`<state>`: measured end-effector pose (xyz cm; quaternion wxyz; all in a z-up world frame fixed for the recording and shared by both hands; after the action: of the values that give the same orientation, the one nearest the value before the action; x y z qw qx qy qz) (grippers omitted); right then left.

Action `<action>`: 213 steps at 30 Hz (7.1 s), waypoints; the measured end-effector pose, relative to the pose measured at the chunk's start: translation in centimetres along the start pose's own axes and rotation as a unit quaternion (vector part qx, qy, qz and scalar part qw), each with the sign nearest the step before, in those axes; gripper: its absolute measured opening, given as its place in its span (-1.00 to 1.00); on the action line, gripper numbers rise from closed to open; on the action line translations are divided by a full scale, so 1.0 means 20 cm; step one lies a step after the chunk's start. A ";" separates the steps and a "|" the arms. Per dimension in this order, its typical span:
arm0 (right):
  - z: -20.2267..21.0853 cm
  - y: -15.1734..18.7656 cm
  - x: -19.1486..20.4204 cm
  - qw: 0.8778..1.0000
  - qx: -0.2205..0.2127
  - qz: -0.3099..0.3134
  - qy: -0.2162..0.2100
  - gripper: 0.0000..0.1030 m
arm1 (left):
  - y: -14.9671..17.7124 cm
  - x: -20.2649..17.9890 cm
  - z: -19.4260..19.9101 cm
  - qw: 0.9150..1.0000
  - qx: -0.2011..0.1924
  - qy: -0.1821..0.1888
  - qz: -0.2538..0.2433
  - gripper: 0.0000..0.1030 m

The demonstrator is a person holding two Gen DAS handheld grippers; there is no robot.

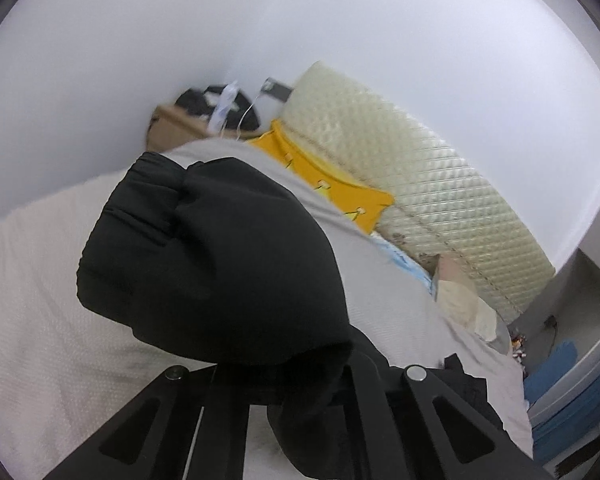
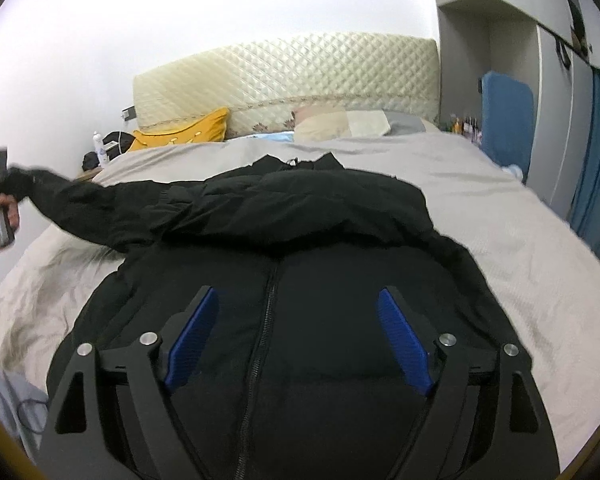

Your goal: Fold large clothes

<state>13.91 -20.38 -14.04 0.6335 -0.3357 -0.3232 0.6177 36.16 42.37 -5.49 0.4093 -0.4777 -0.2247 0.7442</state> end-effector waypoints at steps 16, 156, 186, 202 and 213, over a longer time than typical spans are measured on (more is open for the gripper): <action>0.20 0.00 -0.17 0.999 -0.045 -0.008 -0.022 0.99 | 0.05 -0.99 0.35 0.990 -0.008 0.061 -0.125 -0.92; 0.07 0.02 -0.32 0.997 0.034 0.070 -0.008 0.99 | 1.56 -1.29 0.63 0.935 0.153 0.111 -0.299 0.51; -0.43 0.58 -1.24 0.880 0.337 -0.335 -0.021 0.99 | 1.56 -0.51 0.18 0.935 0.343 0.008 -0.094 0.51; -0.37 0.36 -0.91 0.905 0.272 -0.257 -0.202 0.41 | 1.66 -0.28 0.02 0.907 0.420 -0.010 0.026 0.56; -0.50 0.57 -1.02 0.880 0.362 -0.298 -0.075 0.75 | 1.72 -0.38 0.04 0.883 0.455 0.100 0.056 0.55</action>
<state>15.18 -40.99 -29.02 0.8390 0.0770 -0.2081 0.4968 23.44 16.78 -26.21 0.5591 -0.3229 0.2076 0.7349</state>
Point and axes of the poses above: each gripper's, at about its wrist camera, not at the fingertips, and z roughly against the way its jaws point, x to its left, y to its underside, the point moved 2 cm from there along -z, roughly the way its jaws point, and after that the axes turned 8 degrees about y, right-handed, at the moved point
